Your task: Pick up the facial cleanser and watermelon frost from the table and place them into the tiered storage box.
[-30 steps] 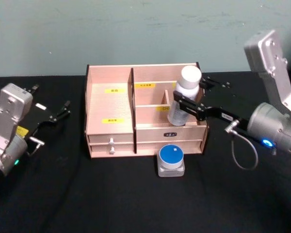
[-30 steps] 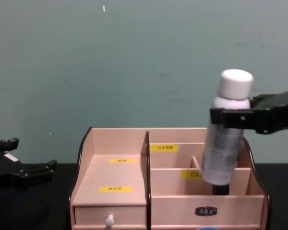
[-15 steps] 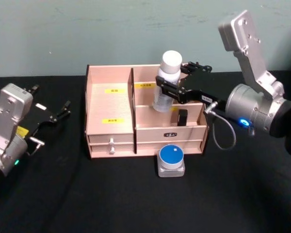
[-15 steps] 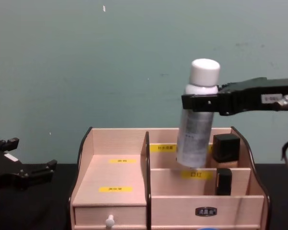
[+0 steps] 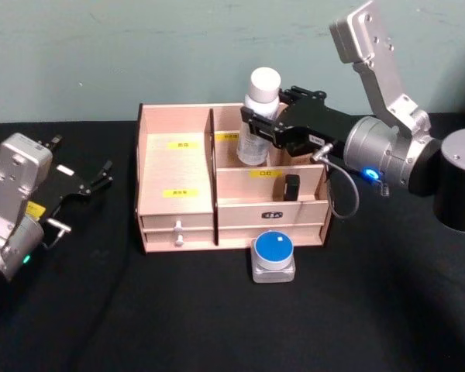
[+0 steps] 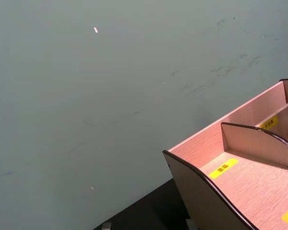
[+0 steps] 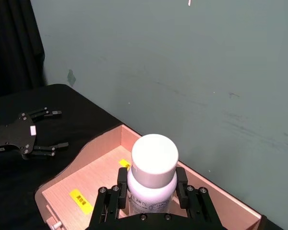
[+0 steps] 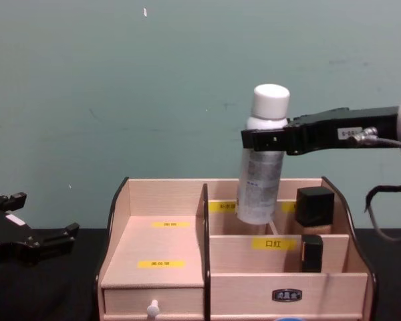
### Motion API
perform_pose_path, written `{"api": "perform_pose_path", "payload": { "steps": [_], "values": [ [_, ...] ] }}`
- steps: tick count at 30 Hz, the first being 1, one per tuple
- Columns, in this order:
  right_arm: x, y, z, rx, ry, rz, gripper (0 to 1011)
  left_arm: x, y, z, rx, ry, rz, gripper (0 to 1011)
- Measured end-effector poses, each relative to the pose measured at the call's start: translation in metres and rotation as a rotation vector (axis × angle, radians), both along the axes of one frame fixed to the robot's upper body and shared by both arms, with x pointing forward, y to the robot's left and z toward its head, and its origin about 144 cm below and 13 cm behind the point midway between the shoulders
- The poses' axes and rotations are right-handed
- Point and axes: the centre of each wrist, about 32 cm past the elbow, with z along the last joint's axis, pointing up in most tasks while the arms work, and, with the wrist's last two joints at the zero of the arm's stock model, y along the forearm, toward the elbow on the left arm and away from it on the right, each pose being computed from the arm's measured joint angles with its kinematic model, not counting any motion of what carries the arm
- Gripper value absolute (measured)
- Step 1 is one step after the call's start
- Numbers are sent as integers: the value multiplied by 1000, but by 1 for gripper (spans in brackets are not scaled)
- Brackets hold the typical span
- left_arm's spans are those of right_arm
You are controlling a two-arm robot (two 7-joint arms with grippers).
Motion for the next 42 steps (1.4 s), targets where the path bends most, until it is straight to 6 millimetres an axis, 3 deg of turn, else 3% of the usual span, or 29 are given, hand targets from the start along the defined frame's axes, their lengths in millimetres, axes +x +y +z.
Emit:
{"api": "perform_pose_path", "payload": {
  "steps": [16, 42],
  "values": [
    [19, 7, -8, -5, 18, 3, 591, 0, 0, 0, 0, 0, 0, 1001],
    [30, 12, -21, -18, 60, 0, 591, 0, 0, 0, 0, 0, 0, 1001]
  ]
}}
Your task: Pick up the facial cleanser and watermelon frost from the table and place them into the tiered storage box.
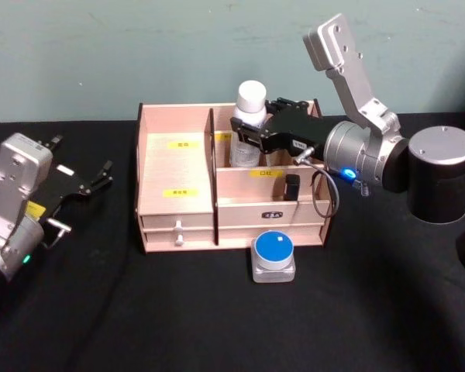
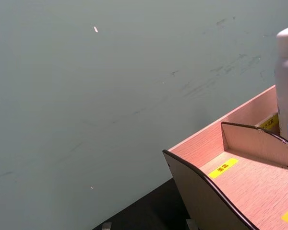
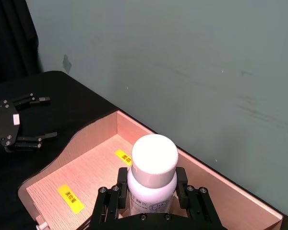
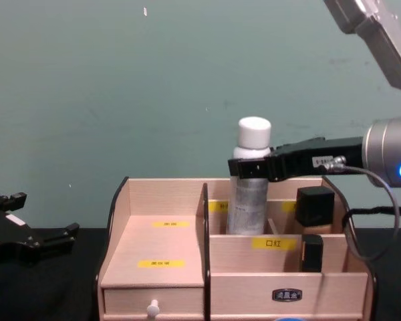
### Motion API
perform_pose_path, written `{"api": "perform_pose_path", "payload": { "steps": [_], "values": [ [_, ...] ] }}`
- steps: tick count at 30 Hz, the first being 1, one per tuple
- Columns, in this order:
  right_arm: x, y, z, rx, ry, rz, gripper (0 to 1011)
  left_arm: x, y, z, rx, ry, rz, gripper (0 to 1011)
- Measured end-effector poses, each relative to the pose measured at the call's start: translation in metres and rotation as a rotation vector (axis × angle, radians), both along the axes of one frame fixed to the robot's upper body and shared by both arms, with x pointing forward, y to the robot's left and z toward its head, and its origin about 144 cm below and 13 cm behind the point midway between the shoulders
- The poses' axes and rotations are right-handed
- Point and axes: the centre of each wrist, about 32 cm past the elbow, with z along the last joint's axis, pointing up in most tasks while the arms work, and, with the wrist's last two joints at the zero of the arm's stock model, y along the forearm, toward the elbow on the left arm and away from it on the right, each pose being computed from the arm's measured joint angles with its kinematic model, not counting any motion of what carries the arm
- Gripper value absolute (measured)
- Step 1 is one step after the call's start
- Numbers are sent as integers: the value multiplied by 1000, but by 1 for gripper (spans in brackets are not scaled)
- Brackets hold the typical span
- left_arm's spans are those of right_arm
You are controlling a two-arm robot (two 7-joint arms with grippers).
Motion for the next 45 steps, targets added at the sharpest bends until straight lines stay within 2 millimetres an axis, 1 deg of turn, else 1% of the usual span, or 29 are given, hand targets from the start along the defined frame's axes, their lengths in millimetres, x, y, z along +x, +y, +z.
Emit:
{"api": "perform_pose_path", "payload": {
  "steps": [28, 45],
  "values": [
    [11, 3, -23, -19, 66, -5, 591, 0, 0, 0, 0, 0, 0, 1001],
    [13, 4, -27, -32, 74, -9, 591, 0, 0, 0, 0, 0, 0, 1001]
  ]
}}
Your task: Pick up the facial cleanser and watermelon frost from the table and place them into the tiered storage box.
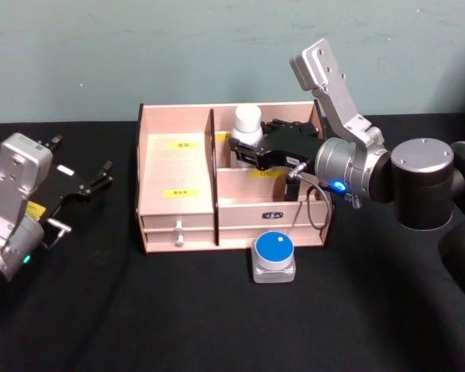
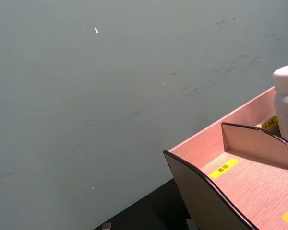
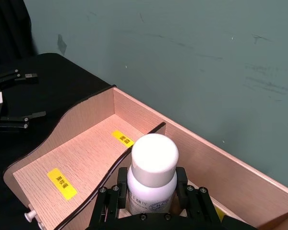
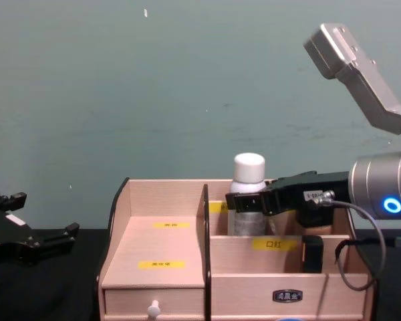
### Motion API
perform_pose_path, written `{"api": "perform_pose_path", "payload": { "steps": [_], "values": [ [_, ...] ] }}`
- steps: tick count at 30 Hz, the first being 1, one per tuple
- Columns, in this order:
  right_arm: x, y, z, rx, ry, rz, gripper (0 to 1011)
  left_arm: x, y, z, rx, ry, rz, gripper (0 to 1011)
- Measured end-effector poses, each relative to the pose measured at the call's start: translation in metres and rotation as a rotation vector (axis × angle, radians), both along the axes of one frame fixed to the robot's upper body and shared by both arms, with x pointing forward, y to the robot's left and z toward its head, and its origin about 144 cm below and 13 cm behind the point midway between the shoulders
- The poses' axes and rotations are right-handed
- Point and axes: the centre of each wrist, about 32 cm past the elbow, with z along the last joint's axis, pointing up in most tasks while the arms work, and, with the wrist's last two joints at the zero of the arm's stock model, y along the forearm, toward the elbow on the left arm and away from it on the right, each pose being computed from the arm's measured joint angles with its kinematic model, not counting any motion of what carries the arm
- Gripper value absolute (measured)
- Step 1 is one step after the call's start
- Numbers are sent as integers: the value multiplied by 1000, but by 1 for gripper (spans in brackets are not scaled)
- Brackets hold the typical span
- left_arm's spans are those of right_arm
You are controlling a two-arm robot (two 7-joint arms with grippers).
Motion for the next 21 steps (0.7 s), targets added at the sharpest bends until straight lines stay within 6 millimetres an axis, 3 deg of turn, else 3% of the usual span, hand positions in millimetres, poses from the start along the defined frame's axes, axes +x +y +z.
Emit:
{"api": "perform_pose_path", "payload": {
  "steps": [3, 17, 21],
  "values": [
    [0, 0, 0, -1, 2, -2, 612, 0, 0, 0, 0, 0, 0, 1001],
    [-8, -4, 8, 33, -97, -4, 1002, 0, 0, 0, 0, 0, 0, 1001],
    [-10, -5, 11, 42, -123, -4, 1000, 0, 0, 0, 0, 0, 0, 1001]
  ]
}}
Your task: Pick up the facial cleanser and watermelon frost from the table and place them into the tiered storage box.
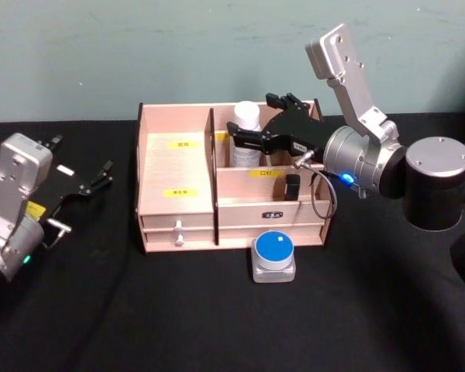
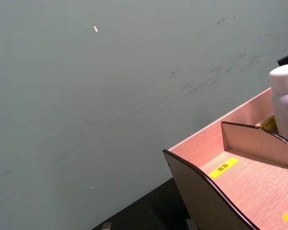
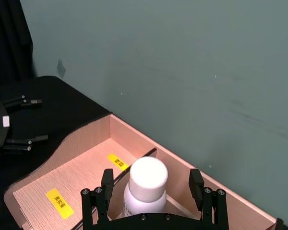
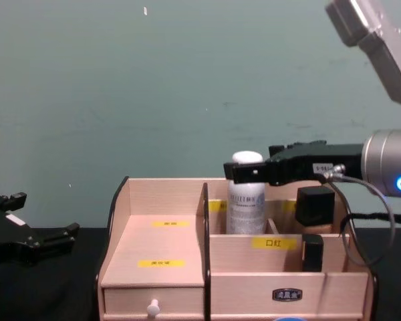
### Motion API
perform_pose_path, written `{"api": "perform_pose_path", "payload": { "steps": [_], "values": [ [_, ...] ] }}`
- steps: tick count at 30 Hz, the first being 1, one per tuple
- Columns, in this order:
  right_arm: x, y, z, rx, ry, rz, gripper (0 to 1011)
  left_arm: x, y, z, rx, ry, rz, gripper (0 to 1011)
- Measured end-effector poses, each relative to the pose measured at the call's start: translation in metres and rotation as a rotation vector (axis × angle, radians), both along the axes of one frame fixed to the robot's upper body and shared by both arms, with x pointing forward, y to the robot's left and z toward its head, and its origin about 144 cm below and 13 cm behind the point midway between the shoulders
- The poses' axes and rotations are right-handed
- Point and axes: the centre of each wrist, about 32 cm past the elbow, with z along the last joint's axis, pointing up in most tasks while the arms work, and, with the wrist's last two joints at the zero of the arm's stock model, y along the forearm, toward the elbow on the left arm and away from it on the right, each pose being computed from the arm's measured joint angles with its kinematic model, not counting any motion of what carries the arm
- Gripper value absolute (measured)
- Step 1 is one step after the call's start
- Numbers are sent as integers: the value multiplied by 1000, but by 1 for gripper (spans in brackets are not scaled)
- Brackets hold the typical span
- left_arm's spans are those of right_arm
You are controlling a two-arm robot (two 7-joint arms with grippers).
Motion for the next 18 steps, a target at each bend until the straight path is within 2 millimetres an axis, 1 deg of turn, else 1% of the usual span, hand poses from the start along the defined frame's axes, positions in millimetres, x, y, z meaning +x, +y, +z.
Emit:
{"api": "perform_pose_path", "payload": {
  "steps": [10, 14, 17, 18],
  "values": [
    [-15, -6, 14, 20, -30, 4, 1000, 0, 0, 0, 0, 0, 0, 1001],
    [-27, -10, 21, 20, -22, 9, 1000, 0, 0, 0, 0, 0, 0, 1001],
    [-40, -15, 25, 18, -9, 8, 1000, 0, 0, 0, 0, 0, 0, 1001],
    [-48, -16, 28, 15, -7, 7, 1000, 0, 0, 0, 0, 0, 0, 1001]
  ]
}}
